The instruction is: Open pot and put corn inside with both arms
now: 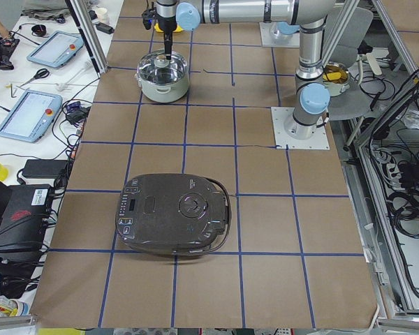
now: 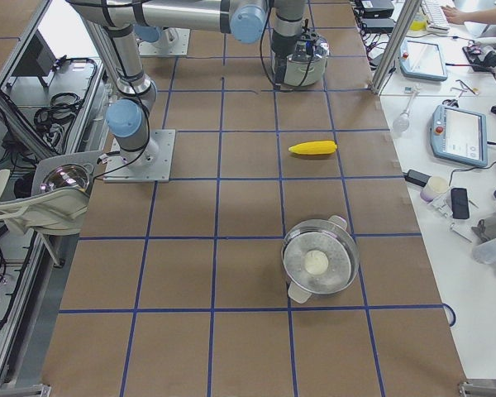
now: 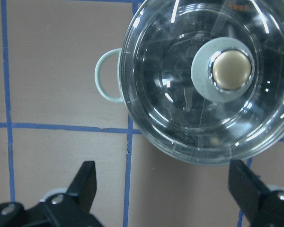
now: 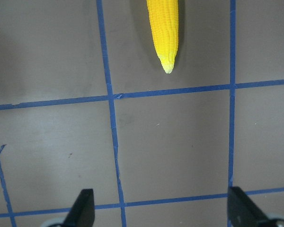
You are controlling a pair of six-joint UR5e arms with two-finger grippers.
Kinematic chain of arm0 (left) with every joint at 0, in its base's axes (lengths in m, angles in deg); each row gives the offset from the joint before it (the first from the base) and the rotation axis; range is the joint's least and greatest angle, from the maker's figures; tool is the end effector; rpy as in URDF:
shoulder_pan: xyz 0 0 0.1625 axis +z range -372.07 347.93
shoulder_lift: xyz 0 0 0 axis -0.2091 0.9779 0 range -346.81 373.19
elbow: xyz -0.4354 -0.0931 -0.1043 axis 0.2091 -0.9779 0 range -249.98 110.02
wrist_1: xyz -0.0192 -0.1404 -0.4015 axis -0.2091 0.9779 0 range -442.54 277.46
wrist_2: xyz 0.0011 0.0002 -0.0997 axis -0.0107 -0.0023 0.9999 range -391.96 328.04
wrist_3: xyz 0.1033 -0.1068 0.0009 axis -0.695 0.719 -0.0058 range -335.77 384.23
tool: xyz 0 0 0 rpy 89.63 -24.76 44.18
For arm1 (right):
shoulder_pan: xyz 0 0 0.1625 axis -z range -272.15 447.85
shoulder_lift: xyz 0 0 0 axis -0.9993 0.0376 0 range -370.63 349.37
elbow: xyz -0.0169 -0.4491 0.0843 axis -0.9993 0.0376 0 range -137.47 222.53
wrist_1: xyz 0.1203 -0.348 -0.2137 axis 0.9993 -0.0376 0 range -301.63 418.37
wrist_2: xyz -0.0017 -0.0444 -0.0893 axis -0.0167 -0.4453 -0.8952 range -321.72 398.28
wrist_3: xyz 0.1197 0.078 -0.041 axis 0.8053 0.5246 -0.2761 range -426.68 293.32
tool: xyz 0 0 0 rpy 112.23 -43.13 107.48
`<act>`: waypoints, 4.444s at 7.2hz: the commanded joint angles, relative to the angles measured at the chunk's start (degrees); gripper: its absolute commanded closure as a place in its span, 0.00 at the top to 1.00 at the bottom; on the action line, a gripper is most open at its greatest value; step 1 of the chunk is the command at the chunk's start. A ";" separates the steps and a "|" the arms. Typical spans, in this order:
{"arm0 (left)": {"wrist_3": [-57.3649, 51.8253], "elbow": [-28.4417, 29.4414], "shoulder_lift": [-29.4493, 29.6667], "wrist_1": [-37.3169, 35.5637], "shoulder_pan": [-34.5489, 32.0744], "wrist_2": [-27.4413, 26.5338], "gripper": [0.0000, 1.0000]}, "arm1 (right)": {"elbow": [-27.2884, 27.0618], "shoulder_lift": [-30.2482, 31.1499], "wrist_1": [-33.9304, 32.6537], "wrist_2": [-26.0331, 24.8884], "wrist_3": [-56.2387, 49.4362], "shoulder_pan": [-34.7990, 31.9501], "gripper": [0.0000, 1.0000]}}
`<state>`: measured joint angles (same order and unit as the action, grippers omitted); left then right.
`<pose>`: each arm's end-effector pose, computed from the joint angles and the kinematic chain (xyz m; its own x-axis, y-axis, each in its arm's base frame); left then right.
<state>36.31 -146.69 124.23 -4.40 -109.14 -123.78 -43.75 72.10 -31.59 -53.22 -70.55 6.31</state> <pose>-0.2107 -0.6540 0.3938 -0.9959 -0.0891 -0.0160 -0.0876 0.9932 -0.0766 0.0468 -0.5647 0.4364 -0.9967 0.0786 0.0219 0.0799 0.9947 0.0641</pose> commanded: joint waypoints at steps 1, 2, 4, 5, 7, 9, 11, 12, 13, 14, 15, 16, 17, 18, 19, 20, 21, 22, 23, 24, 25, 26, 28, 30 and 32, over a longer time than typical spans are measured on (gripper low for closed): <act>1.89 4.45 6.44 -1.14 -2.15 0.15 1.00 | -0.90 -6.23 -8.36 0.00 -1.15 1.99 1.00; 1.37 4.47 7.51 -2.53 -2.94 0.15 1.00 | -2.22 -10.87 -15.18 0.00 -1.14 2.08 1.00; 1.81 4.47 9.62 -3.08 -2.95 0.15 1.00 | -4.07 -17.40 -26.63 0.17 -1.67 1.99 1.00; 1.81 4.47 9.63 -3.08 -3.04 0.15 0.89 | -4.08 -20.03 -29.46 0.26 -1.67 1.99 1.00; 2.07 4.38 9.63 -3.08 -3.04 0.15 0.57 | -3.99 -26.10 -37.19 1.13 -1.84 1.99 1.00; 2.16 4.29 9.45 -3.08 -3.04 1.29 0.19 | -3.81 -28.14 -37.75 5.77 -1.84 1.99 1.00; 2.16 4.64 7.80 -3.08 -3.04 1.29 0.00 | -3.81 -29.72 -39.58 5.01 -2.80 1.99 0.67; 2.07 4.82 7.00 -3.08 -2.95 1.38 0.00 | -3.46 -29.64 -39.51 4.92 -3.42 1.99 0.06; 1.90 5.43 5.86 -2.90 -2.69 1.20 0.00 | -3.29 -29.29 -39.24 4.83 -2.64 1.99 0.00; 1.11 5.87 4.89 -1.77 -1.64 1.03 0.00 | -2.33 -29.12 -39.24 4.74 -3.42 1.99 0.00; -1.68 5.96 3.66 1.03 0.72 1.20 0.00 | 0.03 -27.98 -38.72 3.61 -3.16 1.99 0.00; -4.41 6.13 1.56 4.36 1.87 1.29 0.00 | 3.71 -24.84 -33.75 2.91 -1.60 0.78 0.00; -7.48 5.87 -1.42 7.79 2.49 1.20 0.00 | 8.36 -23.24 -25.70 2.99 4.25 -2.89 0.00; -11.95 5.18 -4.06 10.61 4.50 1.20 0.00 | 12.49 -23.05 -21.79 2.90 11.79 -8.58 0.00; -13.04 5.00 -7.39 14.29 5.30 0.94 0.00 | 14.80 -23.05 -20.62 3.07 19.78 -13.69 0.00; -13.05 4.82 -10.38 19.20 6.01 1.03 0.00 | 16.47 -23.22 -20.69 3.51 26.83 -19.48 0.00; -13.05 3.16 -13.37 20.64 6.28 0.77 0.00 | 19.19 -24.79 -20.70 3.51 32.20 -23.72 0.00; -14.53 -1.12 -15.49 19.87 7.41 1.02 0.00 | 21.91 -26.81 -20.43 3.69 36.00 -27.50 0.00; -18.89 -4.81 -16.90 15.77 9.68 1.55 0.00 | 23.33 -28.39 -20.35 3.69 37.78 -29.71 0.00; -19.46 -6.24 -17.96 13.38 11.71 1.55 0.00 | 23.43 -28.93 -20.43 3.69 37.27 -30.26 0.00; -20.07 -6.43 -18.14 12.84 13.12 1.55 0.00 | 23.70 -30.68 -21.30 3.95 36.57 -32.09 0.00; -20.43 -6.43 -18.06 12.83 15.40 1.29 0.00 | 23.61 -32.09 -23.66 3.95 36.56 -33.67 0.00; -24.97 -7.13 -16.66 12.83 20.49 1.03 0.00 | 23.52 -34.72 -27.53 6.40 35.95 -34.13 0.00; -34.97 -9.49 -13.94 8.82 26.73 1.73 0.00 | 23.35 -35.53 -27.99 6.33 31.74 -34.13 0.90; -37.48 -14.58 -10.34 1.43 28.16 1.29 0.00 | 23.43 -34.39 -27.90 6.41 31.64 -34.13 1.00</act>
<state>0.75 -158.17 111.47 1.14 -82.16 -122.27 -20.35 37.09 -59.46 -46.85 -38.52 -27.80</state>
